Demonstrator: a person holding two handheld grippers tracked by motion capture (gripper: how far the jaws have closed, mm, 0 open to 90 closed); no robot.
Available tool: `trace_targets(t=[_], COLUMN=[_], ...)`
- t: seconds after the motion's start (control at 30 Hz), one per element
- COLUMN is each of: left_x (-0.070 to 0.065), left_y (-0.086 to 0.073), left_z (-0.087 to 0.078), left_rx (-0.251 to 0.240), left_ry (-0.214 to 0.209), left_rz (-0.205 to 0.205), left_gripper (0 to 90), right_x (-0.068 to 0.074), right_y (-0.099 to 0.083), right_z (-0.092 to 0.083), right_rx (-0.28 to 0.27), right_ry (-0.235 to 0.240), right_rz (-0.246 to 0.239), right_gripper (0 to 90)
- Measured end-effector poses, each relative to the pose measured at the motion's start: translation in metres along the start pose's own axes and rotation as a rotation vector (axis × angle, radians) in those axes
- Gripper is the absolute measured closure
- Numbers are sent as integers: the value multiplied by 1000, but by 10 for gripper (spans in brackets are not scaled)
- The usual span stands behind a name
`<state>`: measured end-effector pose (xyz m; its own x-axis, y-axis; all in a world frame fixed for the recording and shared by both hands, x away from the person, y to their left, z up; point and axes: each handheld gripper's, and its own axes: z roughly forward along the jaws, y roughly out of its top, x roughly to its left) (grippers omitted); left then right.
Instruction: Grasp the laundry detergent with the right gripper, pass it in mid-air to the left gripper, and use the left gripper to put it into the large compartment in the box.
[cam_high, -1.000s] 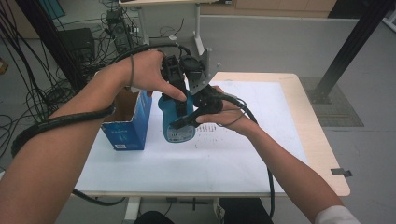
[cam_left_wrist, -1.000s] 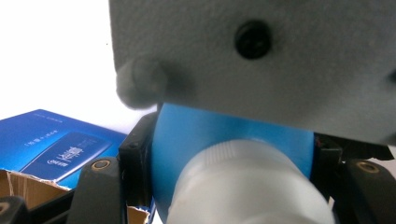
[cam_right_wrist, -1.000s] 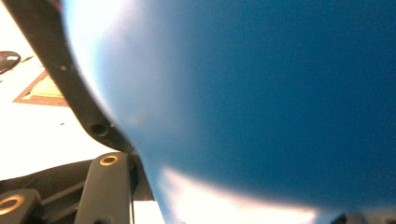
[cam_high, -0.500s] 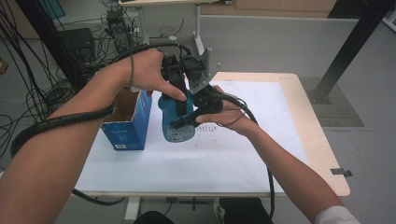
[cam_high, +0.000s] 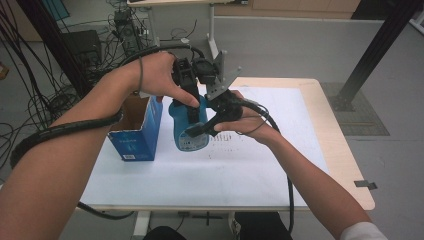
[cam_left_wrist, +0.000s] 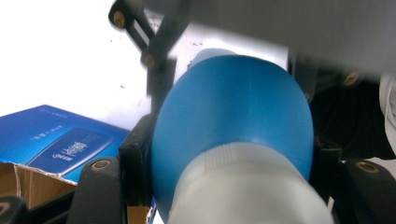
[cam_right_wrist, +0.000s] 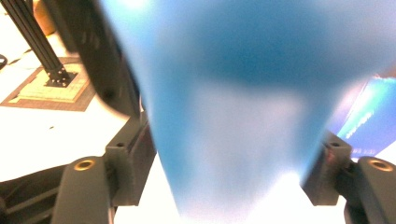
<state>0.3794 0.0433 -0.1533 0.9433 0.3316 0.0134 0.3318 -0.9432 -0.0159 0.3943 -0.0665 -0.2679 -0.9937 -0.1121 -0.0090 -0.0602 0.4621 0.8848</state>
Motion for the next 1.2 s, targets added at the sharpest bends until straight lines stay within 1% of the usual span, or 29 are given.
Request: trace_targets(t=[0.03,0.07,0.1,0.17,0.2,0.23,0.27,0.3,0.33,0.37,0.4,0.43,0.5,0.53,0.57,0.63,0.7,0.73,0.77,0.83,0.9,0.93,0.97,1.1,1.13,1.2], left_x=[0,1,2,3,5,6,7,8,9,9,11,12,14,15,16,18,21,22,23,24,27,29,30,38,40,46], left_y=[0,-1,-2,-3,-5,-6,-7,-8,-9,-10,-10,-11,-13,-14,-15,-17,-19,-21,-22,-24,-27,-29,-30,-38,-40,-46], left_z=[0,0,-1,-1,-2,-3,-4,-5,-6,-7,-8,-10,-14,-17,-19,-26,-33,-37,-39,-45,-52,-56,-58,-71,-74,-81], left_rx=[-1,2,0,-5,-5,-1,-1,-1,2,1,2,-1,-4,-1,3,-3,-5,-7,1,3,1,-1,-1,-17,-33,-45], left_ry=[-1,0,3,4,2,1,0,-2,-5,-5,-4,-5,-4,-4,-4,4,4,6,7,18,24,25,26,34,38,44], left_rz=[-4,-11,-20,-36,-46,-55,-62,-76,-89,-96,-102,-117,-142,-161,-169,-201,-240,-267,-282,-322,-373,-405,-425,-528,-562,-628], left_gripper=[369,369,369,369,369,368,368,368,368,368,368,368,368,368,368,368,367,367,367,367,367,367,367,368,367,367], right_x=[1,0,0,-1,-2,-3,-4,-4,-4,-3,-2,-1,1,2,3,4,5,6,6,7,8,9,10,12,12,12], right_y=[-2,-3,-4,-8,-9,-11,-12,-13,-14,-15,-16,-17,-19,-20,-22,-25,-30,-32,-35,-41,-46,-48,-50,-57,-58,-61], right_z=[-3,-4,-6,-11,-13,-17,-20,-24,-28,-32,-35,-38,-45,-49,-53,-59,-67,-70,-74,-80,-84,-86,-89,-97,-99,-102], right_rx=[32,35,44,73,79,84,106,126,139,147,155,167,209,225,240,276,299,306,318,340,361,374,385,422,430,444], right_ry=[-22,-26,-28,-54,-64,-76,-95,-112,-138,-150,-157,-164,-184,-194,-202,-213,-239,-248,-266,-281,-285,-288,-292,-303,-301,-305], right_rz=[17,10,25,60,77,106,127,138,156,163,167,173,177,184,190,199,215,227,242,258,273,275,280,296,300,314], right_gripper=[237,213,179,127,108,81,52,38,39,39,39,39,39,38,38,39,39,39,39,41,42,43,45,47,48,49])
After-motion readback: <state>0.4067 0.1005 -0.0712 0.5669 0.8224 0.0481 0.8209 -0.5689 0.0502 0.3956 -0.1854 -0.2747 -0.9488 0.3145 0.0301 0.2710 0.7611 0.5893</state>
